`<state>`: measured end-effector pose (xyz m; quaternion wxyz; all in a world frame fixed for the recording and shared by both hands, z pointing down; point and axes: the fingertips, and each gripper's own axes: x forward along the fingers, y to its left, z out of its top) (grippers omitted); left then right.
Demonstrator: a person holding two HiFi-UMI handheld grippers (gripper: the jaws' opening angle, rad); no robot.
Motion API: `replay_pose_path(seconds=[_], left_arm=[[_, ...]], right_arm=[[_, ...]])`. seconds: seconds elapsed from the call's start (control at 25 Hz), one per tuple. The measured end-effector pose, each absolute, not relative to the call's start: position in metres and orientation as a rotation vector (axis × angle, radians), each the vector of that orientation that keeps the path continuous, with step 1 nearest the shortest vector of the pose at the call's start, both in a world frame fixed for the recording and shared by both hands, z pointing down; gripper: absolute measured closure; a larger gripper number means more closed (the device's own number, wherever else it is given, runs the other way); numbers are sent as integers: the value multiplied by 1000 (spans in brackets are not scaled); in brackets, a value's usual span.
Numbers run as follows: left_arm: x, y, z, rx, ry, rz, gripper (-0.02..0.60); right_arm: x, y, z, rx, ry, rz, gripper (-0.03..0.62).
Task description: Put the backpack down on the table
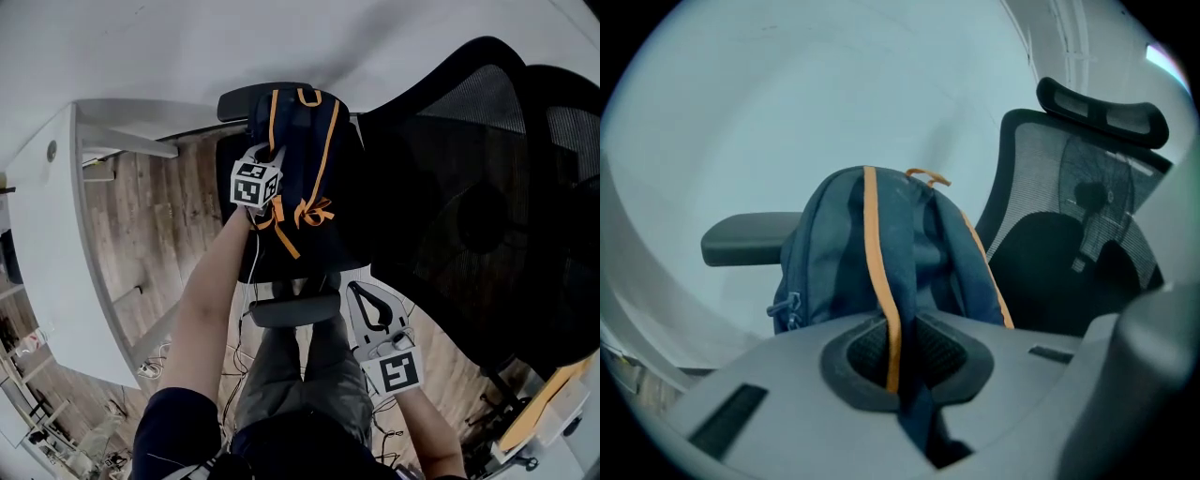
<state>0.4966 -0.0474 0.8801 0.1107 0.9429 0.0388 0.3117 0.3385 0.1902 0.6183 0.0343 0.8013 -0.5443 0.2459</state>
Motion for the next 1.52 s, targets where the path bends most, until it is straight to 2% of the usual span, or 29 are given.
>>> replay_pose_path(seconds=[0.4, 1.2, 1.52], left_arm=[[492, -41, 847, 2791, 148, 779, 575], [444, -17, 665, 2702, 156, 360, 577], [427, -4, 607, 2722, 167, 277, 577]], right_arm=[[340, 199, 621, 2458, -1666, 777, 595], [333, 208, 563, 2411, -1732, 696, 595], [330, 215, 541, 2412, -1744, 663, 595]])
